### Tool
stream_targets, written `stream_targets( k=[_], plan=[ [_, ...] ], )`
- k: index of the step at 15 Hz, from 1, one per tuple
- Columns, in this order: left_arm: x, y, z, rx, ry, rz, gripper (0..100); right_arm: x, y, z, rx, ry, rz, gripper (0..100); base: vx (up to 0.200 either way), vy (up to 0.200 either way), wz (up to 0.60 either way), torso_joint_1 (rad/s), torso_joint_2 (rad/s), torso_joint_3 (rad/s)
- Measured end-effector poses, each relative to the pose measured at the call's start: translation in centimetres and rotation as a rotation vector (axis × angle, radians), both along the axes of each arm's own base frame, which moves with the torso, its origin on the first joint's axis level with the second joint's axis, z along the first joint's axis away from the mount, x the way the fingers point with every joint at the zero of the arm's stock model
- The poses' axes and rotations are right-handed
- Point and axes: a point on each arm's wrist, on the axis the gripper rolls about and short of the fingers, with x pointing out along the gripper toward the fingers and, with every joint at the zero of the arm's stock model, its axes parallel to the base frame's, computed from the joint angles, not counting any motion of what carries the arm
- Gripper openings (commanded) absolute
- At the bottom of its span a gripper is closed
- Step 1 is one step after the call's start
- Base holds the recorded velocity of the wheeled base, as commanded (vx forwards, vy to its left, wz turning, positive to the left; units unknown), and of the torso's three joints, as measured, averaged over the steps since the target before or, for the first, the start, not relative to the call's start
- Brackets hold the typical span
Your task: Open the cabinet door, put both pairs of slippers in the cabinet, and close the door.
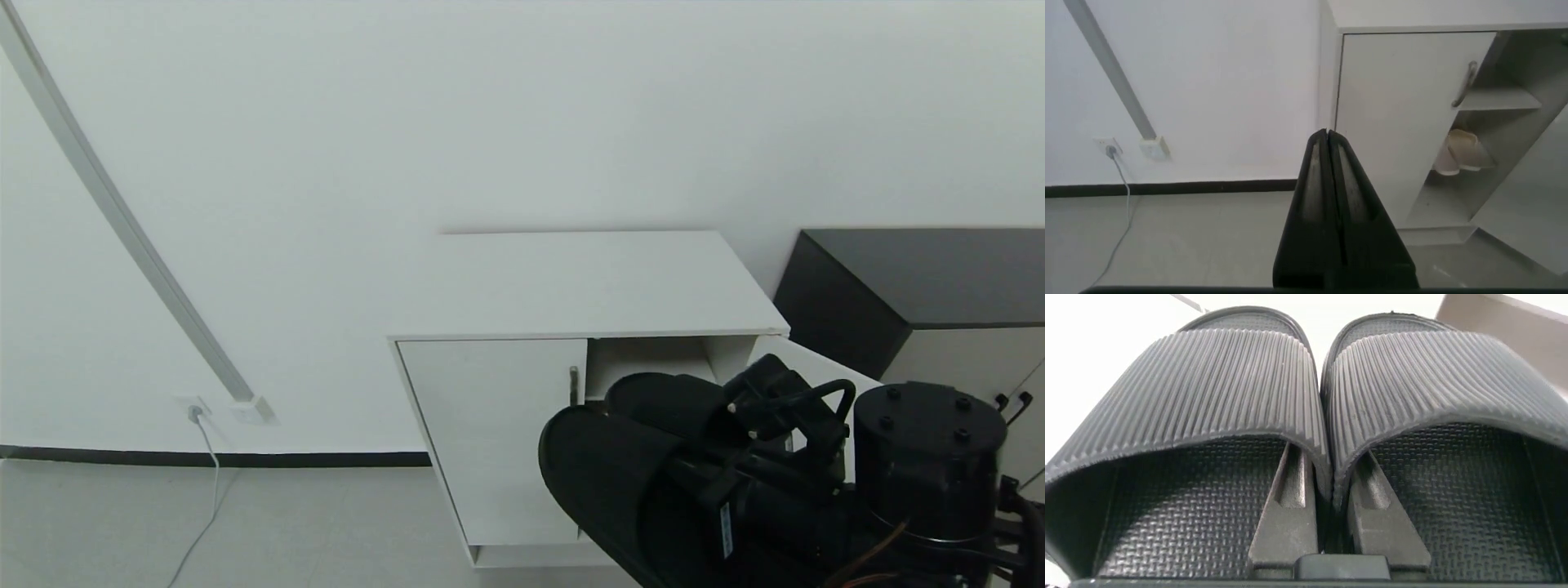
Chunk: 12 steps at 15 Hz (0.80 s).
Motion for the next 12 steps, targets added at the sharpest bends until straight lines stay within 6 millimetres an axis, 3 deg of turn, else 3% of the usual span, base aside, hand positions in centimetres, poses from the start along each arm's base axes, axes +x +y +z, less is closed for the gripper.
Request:
stream_targets(
  k=[2,12],
  plan=[
    [0.0,0.0,0.0,0.0,0.0,0.0,0,-0.3,-0.3,-0.1,-0.001,0.002,0.0,0,0.0,-0.2,0.0,0.007,0.0,0.005],
    [0.0,0.0,0.0,-0.01,0.0,0.001,0,-1.2,-1.3,0.6,0.021,-0.016,0.007,0,0.0,0.0,0.0,0.0,0.0,0.0]
  ],
)
